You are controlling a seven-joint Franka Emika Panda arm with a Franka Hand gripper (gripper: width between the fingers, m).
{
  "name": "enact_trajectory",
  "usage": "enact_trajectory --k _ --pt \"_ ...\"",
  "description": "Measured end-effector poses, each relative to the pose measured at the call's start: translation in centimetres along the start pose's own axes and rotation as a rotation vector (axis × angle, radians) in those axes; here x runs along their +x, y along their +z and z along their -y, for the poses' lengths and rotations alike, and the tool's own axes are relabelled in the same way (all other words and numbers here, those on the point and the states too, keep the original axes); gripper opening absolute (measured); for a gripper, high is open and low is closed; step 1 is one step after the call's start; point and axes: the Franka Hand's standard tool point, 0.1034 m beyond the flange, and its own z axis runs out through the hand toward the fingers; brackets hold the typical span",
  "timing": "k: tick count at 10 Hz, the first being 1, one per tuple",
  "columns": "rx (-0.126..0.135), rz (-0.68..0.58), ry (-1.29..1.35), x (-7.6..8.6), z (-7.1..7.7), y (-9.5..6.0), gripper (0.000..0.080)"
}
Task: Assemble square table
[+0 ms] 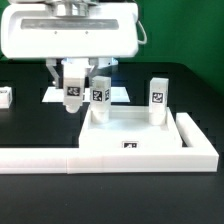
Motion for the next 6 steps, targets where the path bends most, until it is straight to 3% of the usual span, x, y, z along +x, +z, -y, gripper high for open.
enact_trajectory --k 3,4,5,6 --pt "0.0 0.003 0.001 -0.2 0.0 0.1 0.0287" --pt "0.006 0.013 0.028 -0.9 -0.2 0.4 0.0287" --pt "0.015 0.016 0.063 -0.8 0.7 0.4 0.0287" --pt "0.032 0.01 0.088 0.0 2.7 0.4 0.0287"
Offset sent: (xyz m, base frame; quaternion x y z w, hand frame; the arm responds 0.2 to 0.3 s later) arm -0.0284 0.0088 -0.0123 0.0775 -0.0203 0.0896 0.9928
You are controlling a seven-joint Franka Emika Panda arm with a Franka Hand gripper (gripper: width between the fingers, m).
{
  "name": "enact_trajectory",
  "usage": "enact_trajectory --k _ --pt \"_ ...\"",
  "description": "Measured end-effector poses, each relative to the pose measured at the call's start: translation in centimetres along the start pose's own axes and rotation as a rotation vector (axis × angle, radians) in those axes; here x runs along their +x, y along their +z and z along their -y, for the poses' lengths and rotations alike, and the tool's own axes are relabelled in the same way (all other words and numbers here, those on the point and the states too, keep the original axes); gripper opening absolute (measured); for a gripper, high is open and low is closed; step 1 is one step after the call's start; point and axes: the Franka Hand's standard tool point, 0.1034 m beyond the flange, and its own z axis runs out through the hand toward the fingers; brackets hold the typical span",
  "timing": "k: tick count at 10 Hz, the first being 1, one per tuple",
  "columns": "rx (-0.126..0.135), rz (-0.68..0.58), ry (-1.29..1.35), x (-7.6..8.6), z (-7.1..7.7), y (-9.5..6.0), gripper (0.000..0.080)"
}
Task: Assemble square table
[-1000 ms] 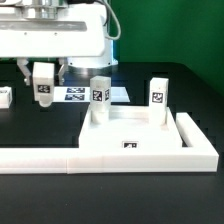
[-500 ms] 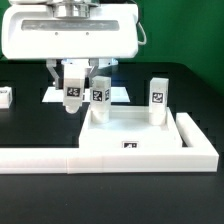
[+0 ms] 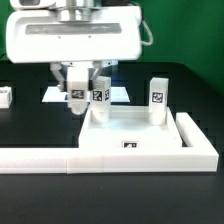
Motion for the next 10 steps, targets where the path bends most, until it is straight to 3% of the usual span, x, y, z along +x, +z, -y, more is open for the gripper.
enact_trajectory --k 5,6,10 --pt "0.055 -0.039 0.015 2.9 6.0 -0.3 0.0287" --pt "0.057 -0.05 0.024 3.2 6.5 -0.3 0.0287" --pt "0.055 -0.055 0.022 3.0 6.2 -0.2 0.0287"
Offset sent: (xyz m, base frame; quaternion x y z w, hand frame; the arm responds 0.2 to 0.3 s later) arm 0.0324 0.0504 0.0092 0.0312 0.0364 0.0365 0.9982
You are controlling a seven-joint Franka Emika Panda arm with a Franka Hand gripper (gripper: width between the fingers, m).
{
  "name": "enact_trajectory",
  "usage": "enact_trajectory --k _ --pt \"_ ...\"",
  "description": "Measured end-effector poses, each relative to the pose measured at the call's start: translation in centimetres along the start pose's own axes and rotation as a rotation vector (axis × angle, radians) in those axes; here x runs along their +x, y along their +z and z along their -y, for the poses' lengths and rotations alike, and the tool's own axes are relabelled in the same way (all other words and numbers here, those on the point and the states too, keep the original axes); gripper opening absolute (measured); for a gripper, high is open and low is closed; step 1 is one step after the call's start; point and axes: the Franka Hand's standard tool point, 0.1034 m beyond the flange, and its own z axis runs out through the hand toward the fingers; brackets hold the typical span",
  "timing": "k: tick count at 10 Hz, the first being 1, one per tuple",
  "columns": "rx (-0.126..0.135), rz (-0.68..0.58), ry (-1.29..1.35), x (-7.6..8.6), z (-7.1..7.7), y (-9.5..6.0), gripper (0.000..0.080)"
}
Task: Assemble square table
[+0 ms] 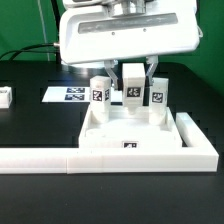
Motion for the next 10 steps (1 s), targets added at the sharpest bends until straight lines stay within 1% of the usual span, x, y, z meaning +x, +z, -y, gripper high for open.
enact_trajectory --k 1,2,5,6,7,8,9,10 --pt "-0.007 -0.028 0.001 -0.7 -0.4 0.3 0.0287" --pt "-0.003 -0.028 0.011 -1.1 0.2 0.8 0.0287" --pt "0.012 -0.043 0.003 -0.4 1.9 1.8 0.0287" --pt "0.02 -0.052 0.001 -0.1 2.7 2.2 0.0287" --pt "0.016 -0.096 -0.005 0.2 2.9 2.2 0.0287" --pt "0.013 -0.101 -0.005 0.2 2.8 2.3 0.0287" --pt "0.003 -0.143 -0.007 0.5 2.6 2.2 0.0287" --pt "-0.02 -0.244 -0.013 0.9 2.3 2.0 0.0287"
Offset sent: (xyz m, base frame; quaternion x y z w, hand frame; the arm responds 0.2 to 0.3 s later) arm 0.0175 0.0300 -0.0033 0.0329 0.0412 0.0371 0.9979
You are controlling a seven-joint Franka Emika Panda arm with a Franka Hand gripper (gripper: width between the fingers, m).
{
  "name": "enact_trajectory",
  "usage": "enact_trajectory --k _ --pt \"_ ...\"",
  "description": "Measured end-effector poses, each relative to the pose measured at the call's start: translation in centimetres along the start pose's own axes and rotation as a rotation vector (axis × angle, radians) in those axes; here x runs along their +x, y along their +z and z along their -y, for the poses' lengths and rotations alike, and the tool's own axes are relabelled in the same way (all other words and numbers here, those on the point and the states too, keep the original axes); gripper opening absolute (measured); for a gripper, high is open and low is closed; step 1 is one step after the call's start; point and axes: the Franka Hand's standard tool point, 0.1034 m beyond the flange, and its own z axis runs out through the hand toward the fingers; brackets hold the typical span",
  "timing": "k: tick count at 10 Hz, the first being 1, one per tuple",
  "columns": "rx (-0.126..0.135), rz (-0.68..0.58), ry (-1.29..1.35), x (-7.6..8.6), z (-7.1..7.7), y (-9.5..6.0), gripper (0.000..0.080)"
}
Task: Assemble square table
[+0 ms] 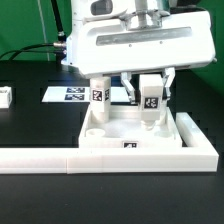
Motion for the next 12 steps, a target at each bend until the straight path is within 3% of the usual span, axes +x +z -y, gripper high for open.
enact_trajectory --k 2,3,6,12 --pt "0.01 -0.028 -0.009 -0.4 1.3 0.0 0.0287" --pt "0.015 -0.039 -0.013 0.2 1.8 -0.3 0.0287" --pt "0.012 -0.067 -0.017 0.6 1.8 -0.4 0.0287" --pt "0.018 -0.056 -0.044 -1.8 3.3 0.4 0.0287"
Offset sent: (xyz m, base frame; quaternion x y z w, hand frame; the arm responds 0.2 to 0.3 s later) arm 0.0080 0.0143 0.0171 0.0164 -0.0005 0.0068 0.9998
